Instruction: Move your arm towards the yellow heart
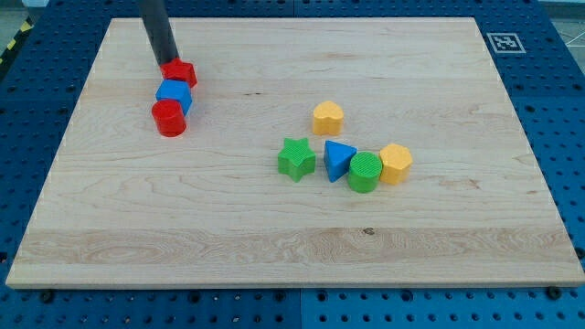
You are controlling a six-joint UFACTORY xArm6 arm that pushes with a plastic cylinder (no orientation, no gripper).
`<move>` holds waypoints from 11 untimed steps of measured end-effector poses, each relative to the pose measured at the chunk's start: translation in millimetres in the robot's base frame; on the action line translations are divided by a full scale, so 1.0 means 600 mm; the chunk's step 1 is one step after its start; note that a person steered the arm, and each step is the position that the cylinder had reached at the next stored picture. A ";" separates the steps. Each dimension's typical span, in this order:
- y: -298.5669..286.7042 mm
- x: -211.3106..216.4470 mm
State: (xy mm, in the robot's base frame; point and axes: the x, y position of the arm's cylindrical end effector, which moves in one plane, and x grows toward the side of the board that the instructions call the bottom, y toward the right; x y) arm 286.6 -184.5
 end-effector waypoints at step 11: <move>0.397 0.157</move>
